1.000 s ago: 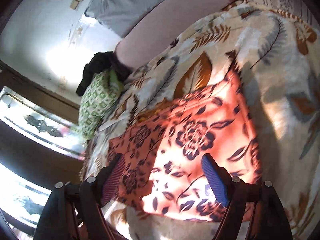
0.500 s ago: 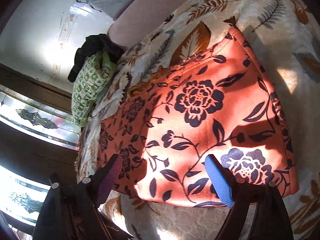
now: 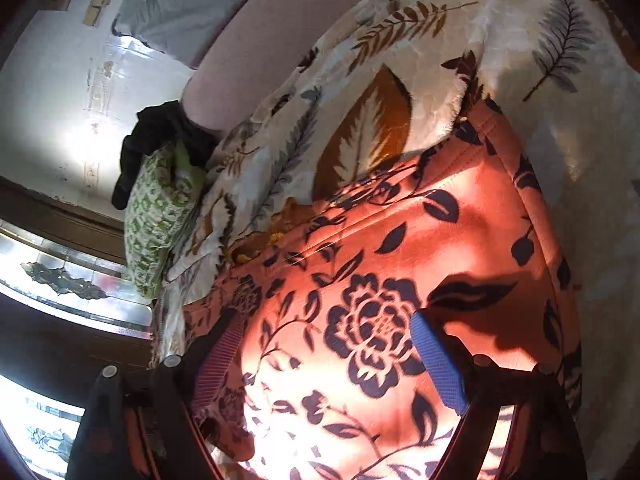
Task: Fold small clothes
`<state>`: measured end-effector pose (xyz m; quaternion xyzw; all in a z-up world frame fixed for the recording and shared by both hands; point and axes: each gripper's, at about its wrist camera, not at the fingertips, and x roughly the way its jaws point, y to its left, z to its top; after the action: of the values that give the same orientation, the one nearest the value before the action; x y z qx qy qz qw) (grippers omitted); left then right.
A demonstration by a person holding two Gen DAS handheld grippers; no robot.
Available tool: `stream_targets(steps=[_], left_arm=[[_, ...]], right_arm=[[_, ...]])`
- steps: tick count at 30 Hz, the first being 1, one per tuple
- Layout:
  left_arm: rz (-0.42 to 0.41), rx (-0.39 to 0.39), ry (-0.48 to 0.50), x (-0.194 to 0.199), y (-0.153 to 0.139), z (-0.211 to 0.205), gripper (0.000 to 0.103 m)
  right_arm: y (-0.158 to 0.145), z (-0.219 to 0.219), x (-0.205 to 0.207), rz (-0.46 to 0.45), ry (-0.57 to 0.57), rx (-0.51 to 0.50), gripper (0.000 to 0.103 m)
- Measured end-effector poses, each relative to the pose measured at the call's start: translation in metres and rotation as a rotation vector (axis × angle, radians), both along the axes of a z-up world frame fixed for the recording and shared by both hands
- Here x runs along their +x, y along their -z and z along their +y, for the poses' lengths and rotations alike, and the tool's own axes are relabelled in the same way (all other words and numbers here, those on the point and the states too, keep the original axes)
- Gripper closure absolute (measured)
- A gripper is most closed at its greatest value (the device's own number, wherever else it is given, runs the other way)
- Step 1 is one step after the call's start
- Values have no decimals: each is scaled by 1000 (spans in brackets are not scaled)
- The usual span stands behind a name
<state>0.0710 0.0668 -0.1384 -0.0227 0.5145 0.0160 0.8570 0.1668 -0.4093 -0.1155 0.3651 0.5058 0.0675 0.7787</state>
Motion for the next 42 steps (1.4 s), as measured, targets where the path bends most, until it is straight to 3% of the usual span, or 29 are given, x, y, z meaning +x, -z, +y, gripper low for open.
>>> stream_targets(steps=[1,2,5,11,17,22,30,38,42], left_arm=[[3,6,-3,0,-2,1,14],[-3,21,-2,-1,-5,1,14],[-14,51,-1,-1,-10,2,14],[-39,56,5,-7,-21,0,14],[-67,62,24,-18,-38,-9,14],[-110,70,53,-28,-57,-19,14],[-125,67,95,-26,-66,-44,14],[-129,104,185,-9,-63,-91,14],[-124,132,207,5,-58,-111,14]], right_arm=[[15,-8,8,41,40,49,15],[12,-12,8,28,82,82,15],[-19,-5,0,-62,41,80,15],[-34,7,-77,-104,0,135,15],[-4,15,-166,-63,50,241,15],[32,-8,-199,-10,191,327,15],[42,-54,-196,-58,449,444,15],[32,-52,-163,-86,445,444,16],[16,-43,-159,-146,391,335,16]])
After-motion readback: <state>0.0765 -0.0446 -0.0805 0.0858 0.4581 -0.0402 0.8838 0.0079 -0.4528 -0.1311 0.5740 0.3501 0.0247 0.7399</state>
